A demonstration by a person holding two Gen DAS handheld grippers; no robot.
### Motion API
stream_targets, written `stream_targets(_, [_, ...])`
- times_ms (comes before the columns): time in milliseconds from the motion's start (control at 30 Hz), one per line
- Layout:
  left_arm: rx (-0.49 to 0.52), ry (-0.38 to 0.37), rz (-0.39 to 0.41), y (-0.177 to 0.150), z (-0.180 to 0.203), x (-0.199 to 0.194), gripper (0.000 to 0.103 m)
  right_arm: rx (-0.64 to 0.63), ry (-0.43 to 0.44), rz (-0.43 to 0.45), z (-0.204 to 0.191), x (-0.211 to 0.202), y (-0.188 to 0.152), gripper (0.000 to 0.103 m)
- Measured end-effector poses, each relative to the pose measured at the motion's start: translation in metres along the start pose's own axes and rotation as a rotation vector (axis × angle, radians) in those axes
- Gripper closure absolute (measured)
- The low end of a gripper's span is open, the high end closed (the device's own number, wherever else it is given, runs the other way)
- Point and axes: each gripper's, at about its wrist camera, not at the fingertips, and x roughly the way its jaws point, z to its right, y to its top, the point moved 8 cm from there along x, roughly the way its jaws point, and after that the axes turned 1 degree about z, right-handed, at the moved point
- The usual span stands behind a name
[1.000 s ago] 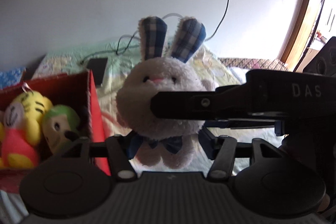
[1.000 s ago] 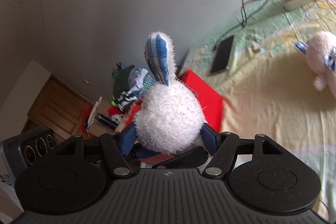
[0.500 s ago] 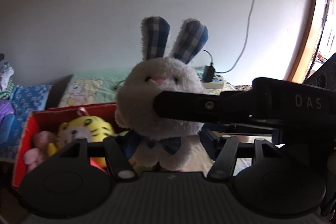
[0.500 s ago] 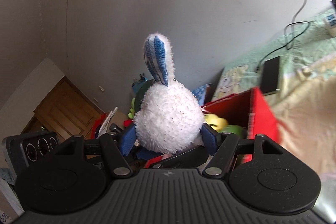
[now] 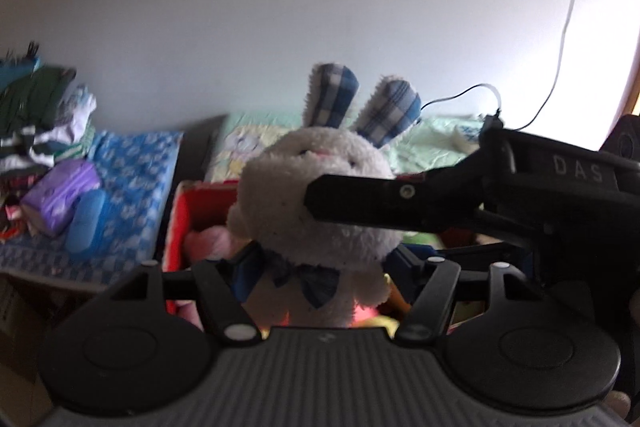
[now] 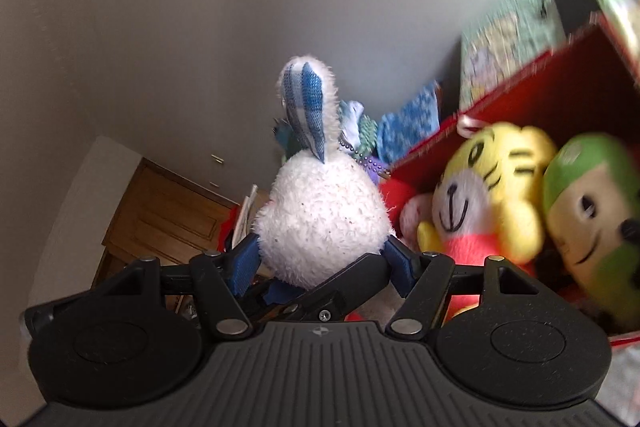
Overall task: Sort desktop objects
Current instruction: 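Lift the white bunny with both tools and carry it toward the red box, then lower the held bunny with both tools into the box beside the tiger toy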
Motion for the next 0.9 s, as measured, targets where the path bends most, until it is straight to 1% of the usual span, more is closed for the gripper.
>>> stream_targets(167, [-0.029, -0.006, -0.051, -0.011, -0.022, 0.013, 0.035, 0.045, -0.056, -0.035, 0.011, 0.022, -0.001, 0.034])
stream_targets(267, [-0.038, -0.007, -0.085, -0.018, -0.028, 0.019, 0.035, 0.056, -0.104, -0.057, 0.018, 0.035, -0.002, 0.035])
stream_targets(467, [-0.042, -0.030, -0.122, -0.025, -0.036, 0.035, 0.035, 0.041, -0.202, -0.082, 0.033, 0.043, -0.009, 0.037])
stream_targets(733, [-0.033, -0.044, -0.144, -0.029, -0.037, 0.051, 0.028, 0.032, -0.228, -0.070, 0.040, 0.040, -0.013, 0.036])
stream_targets(833, [-0.046, -0.061, -0.149, -0.030, -0.036, 0.052, 0.026, 0.035, -0.231, -0.065, 0.045, 0.045, -0.007, 0.036])
stream_targets(900, [-0.047, -0.066, -0.157, -0.031, -0.036, 0.054, 0.025, 0.027, -0.227, -0.046, 0.044, 0.041, -0.005, 0.036])
